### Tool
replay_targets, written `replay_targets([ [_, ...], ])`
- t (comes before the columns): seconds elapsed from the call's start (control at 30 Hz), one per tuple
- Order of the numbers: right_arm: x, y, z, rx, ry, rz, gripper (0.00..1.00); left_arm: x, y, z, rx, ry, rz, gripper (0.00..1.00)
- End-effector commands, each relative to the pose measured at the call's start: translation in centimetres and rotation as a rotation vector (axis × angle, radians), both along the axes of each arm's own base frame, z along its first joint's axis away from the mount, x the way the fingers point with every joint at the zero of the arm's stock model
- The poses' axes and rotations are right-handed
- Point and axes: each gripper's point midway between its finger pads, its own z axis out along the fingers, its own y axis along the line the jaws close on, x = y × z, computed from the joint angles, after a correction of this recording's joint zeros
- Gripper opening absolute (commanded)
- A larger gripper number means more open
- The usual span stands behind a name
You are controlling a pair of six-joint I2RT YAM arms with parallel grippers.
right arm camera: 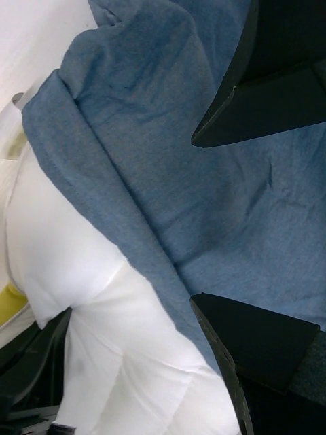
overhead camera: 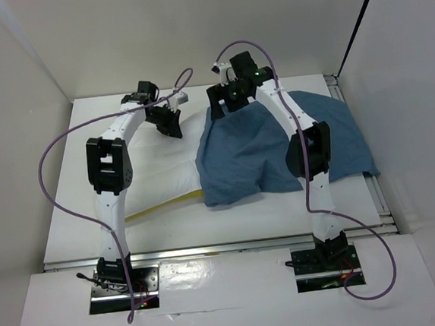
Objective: Put the pillow into the pillowcase
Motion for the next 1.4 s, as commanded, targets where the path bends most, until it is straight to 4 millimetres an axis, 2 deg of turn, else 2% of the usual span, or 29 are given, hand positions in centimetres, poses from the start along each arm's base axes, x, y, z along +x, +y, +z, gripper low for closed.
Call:
replay_targets([
  [0.0,1.1,0.1,1.8,0.033,-0.039,-0.024,0.95,-1.6,0.6,-4.7,0.114,0.046,-0.028,0.00],
  [0.1,1.9,-0.8,1.5,0.045,-0.026,-0.063,0.94,-2.0,0.9,-3.7,0.122,0.008,-0.020,0.00],
  [0.13,2.1,-0.6,2.0,0.059,-0.036,-0.072,0.93,-1.4,1.1,-1.7,0.128,-0.059,-0.018,0.00],
  [0.23,3.3,-2.1,2.3,0.102,-0.015,-0.133,0.92,-1.5,1.9,0.4,0.160,-0.136,0.008,0.00],
  [0.27,3.4,-1.9,2.6,0.119,-0.019,-0.133,0.92,-0.6,2.1,3.5,0.159,-0.238,0.027,0.00],
  [0.3,3.7,-2.4,3.0,0.132,-0.015,-0.160,0.90,-0.4,2.4,4.7,0.171,-0.284,0.043,0.00],
  [0.33,4.3,-2.7,3.4,0.157,-0.026,-0.167,0.90,-1.1,2.6,4.4,0.200,-0.300,0.043,0.00],
  [0.37,4.1,-2.5,3.5,0.171,-0.014,-0.170,0.88,-1.1,2.6,5.4,0.212,-0.345,0.052,0.00],
  [0.4,4.6,-2.9,3.8,0.190,-0.018,-0.183,0.87,-0.6,2.8,8.6,0.211,-0.455,0.067,0.00],
  [0.43,5.2,-3.3,4.6,0.223,-0.025,-0.201,0.84,-1.5,2.2,8.3,0.221,-0.466,0.048,0.00],
  [0.47,4.8,-2.7,4.3,0.252,0.005,-0.179,0.82,-1.6,2.4,8.9,0.248,-0.499,0.067,0.00],
  [0.5,5.2,-2.9,5.2,0.282,-0.009,-0.173,0.79,-1.6,2.2,11.1,0.248,-0.571,0.067,0.00],
  [0.53,5.5,-2.9,5.5,0.312,-0.013,-0.167,0.76,-2.4,1.6,10.8,0.246,-0.565,0.051,0.00],
  [0.57,5.0,-2.3,5.9,0.342,0.003,-0.128,0.68,-2.4,1.7,11.3,0.270,-0.598,0.058,0.00],
  [0.6,5.0,-2.0,6.7,0.365,-0.015,-0.103,0.67,-2.6,1.5,11.8,0.273,-0.616,0.060,0.00],
  [0.63,4.9,-1.6,7.2,0.388,-0.019,-0.087,0.67,-2.9,1.1,12.8,0.268,-0.651,0.049,0.00],
  [0.73,4.4,-0.3,7.9,0.428,-0.019,-0.038,0.65,-3.7,0.2,12.7,0.291,-0.664,0.031,0.00],
  [0.77,4.1,0.1,8.9,0.428,-0.046,-0.018,0.65,-3.7,0.5,13.2,0.296,-0.682,0.044,0.00],
  [0.83,3.4,1.4,9.8,0.418,-0.090,0.035,0.65,-4.1,-0.4,13.5,0.298,-0.706,0.023,0.00],
  [0.87,3.3,1.4,9.8,0.388,-0.109,0.020,0.65,-4.2,-0.2,14.5,0.299,-0.733,0.039,0.00],
  [0.93,2.7,2.4,9.6,0.342,-0.147,0.046,0.68,-4.9,-1.1,14.5,0.301,-0.752,0.014,0.00],
  [0.97,2.7,2.2,9.2,0.303,-0.158,0.017,0.68,-4.5,-1.1,15.5,0.297,-0.786,0.031,0.00],
  [1.07,2.5,2.3,8.5,0.274,-0.156,0.008,0.69,-5.1,-1.9,15.9,0.297,-0.801,0.010,0.00],
  [1.13,2.9,1.7,8.1,0.243,-0.161,-0.029,0.69,-5.4,-2.3,17.2,0.281,-0.834,0.011,0.00],
  [1.37,3.4,1.6,7.3,0.215,-0.160,-0.065,0.66,-5.8,-2.7,18.6,0.280,-0.875,0.011,0.00],
])
